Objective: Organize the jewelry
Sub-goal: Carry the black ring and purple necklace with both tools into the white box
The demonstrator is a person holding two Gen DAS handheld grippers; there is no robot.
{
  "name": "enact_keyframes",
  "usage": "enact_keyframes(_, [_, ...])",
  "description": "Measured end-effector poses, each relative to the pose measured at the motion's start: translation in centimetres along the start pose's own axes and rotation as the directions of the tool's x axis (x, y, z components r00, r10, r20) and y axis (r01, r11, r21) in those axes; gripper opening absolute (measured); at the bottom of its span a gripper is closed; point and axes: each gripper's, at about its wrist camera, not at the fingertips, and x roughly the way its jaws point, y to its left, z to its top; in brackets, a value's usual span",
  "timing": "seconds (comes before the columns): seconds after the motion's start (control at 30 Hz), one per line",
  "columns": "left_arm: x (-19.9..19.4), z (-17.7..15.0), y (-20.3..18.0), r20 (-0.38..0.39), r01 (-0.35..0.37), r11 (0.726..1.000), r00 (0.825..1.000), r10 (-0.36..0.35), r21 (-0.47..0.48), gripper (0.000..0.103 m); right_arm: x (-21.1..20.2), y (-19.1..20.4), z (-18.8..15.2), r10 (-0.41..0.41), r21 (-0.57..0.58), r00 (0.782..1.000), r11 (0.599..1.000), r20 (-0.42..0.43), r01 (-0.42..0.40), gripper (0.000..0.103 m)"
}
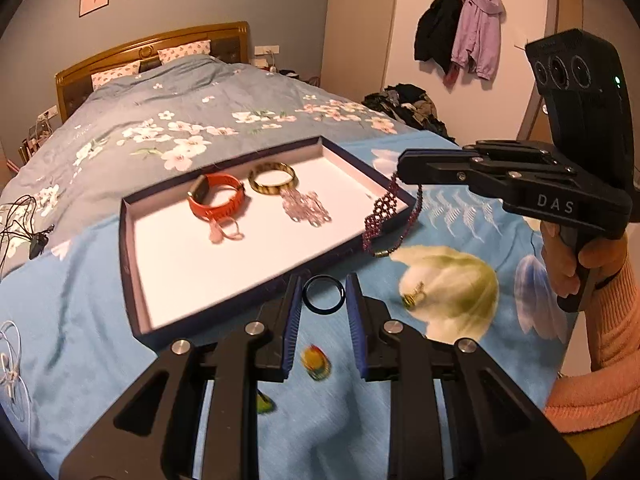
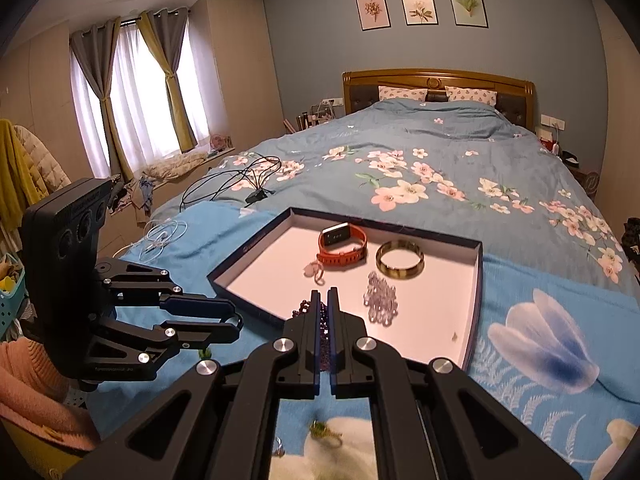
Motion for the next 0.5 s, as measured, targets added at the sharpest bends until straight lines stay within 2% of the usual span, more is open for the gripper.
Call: enact_keyframes(0.5, [2.0,2.4,2.9,-0.006,-0.038,0.999,0.999,0.037,-0.029,0.022,3.2,-1.8,1.8,-0.014,0.034,1.0,0.999,-0.009,0.014,0.002])
